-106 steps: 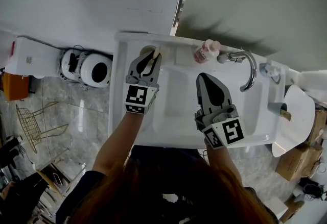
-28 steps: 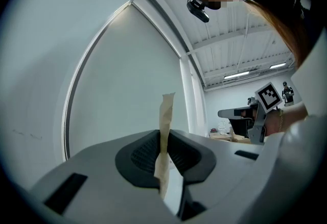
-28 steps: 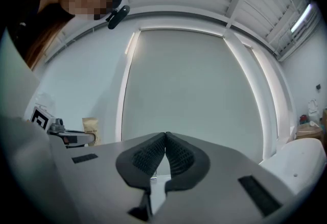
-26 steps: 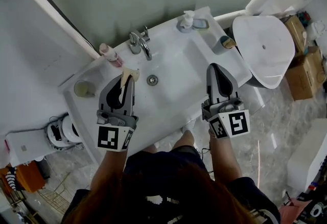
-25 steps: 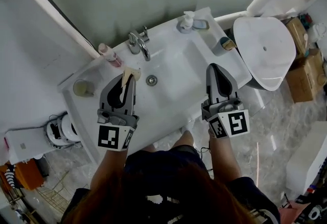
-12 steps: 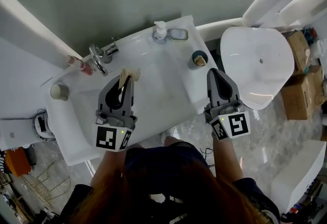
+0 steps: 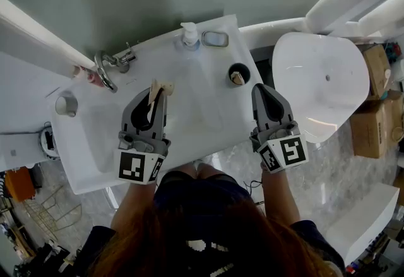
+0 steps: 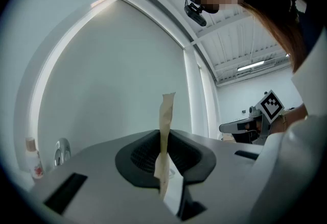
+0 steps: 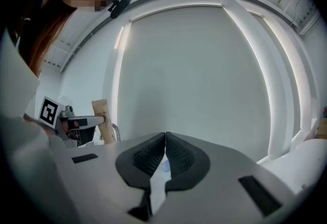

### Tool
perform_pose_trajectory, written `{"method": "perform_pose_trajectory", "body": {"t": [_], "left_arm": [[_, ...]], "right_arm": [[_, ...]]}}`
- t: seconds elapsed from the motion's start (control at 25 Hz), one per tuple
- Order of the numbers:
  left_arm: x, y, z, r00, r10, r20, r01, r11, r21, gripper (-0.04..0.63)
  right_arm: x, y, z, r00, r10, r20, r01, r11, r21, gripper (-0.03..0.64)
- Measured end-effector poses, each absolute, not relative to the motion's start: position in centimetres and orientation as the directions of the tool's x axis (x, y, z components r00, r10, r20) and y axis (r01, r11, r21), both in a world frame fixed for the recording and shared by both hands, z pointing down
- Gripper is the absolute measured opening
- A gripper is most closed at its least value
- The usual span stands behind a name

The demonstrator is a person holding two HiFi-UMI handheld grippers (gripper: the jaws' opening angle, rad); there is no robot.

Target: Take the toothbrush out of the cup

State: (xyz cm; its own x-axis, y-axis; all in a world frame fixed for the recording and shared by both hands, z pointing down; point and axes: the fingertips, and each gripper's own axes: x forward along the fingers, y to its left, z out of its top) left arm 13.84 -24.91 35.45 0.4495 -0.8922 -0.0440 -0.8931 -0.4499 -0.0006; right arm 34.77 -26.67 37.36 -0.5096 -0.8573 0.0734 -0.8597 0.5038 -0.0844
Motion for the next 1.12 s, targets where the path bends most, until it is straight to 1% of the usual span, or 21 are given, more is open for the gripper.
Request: {"method": "perform_pose_trajectory", "body": {"t": [0.12, 0.4, 0.52, 0.64, 0.84, 0.92, 1.0, 1.12], "left_arm": [[14.4, -25.4, 36.2, 0.456, -0.889, -0.028, -0.89, -0.457, 0.002, 0.057], [15.7, -26.7, 37.7, 0.477, -0.879, 0.008, -0.879, -0.477, 0.011, 0.057], [15.6, -27.1, 38.4, 0.477, -0.879, 0.025, -0.879, -0.477, 0.008, 0.057], [15.4, -27.4, 39.0, 0.47, -0.882, 0.039, -0.883, -0.47, 0.012, 0.057], [15.4, -27.7, 39.8, 0.474, -0.878, 0.062, -0.88, -0.474, 0.01, 0.057], [15.3, -27.7, 39.9, 0.471, -0.88, 0.064, -0.882, -0.472, 0.008, 0.057], [15.2, -27.6, 39.9, 0.469, -0.881, 0.063, -0.883, -0.47, 0.005, 0.057], [14.9, -27.7, 39.7, 0.466, -0.883, 0.056, -0.884, -0.467, 0.002, 0.057]], "right_arm": [[34.6, -27.1, 38.6, -0.519, -0.849, 0.099, -0.855, 0.512, -0.085, 0.041], [33.7, -29.4, 43.3, -0.549, -0.809, 0.209, -0.832, 0.554, -0.041, 0.14], [33.1, -30.6, 45.4, -0.556, -0.8, 0.227, -0.824, 0.566, -0.021, 0.158], [32.8, -31.6, 46.9, -0.538, -0.805, 0.248, -0.826, 0.563, 0.036, 0.178], [32.7, -33.1, 48.9, -0.511, -0.816, 0.269, -0.836, 0.545, 0.067, 0.169], [33.0, -33.4, 49.7, -0.496, -0.818, 0.292, -0.843, 0.534, 0.066, 0.144], [33.1, -33.5, 49.8, -0.492, -0.819, 0.296, -0.842, 0.534, 0.079, 0.104], [32.8, -33.7, 49.0, -0.505, -0.826, 0.251, -0.839, 0.538, 0.079, 0.071]]}}
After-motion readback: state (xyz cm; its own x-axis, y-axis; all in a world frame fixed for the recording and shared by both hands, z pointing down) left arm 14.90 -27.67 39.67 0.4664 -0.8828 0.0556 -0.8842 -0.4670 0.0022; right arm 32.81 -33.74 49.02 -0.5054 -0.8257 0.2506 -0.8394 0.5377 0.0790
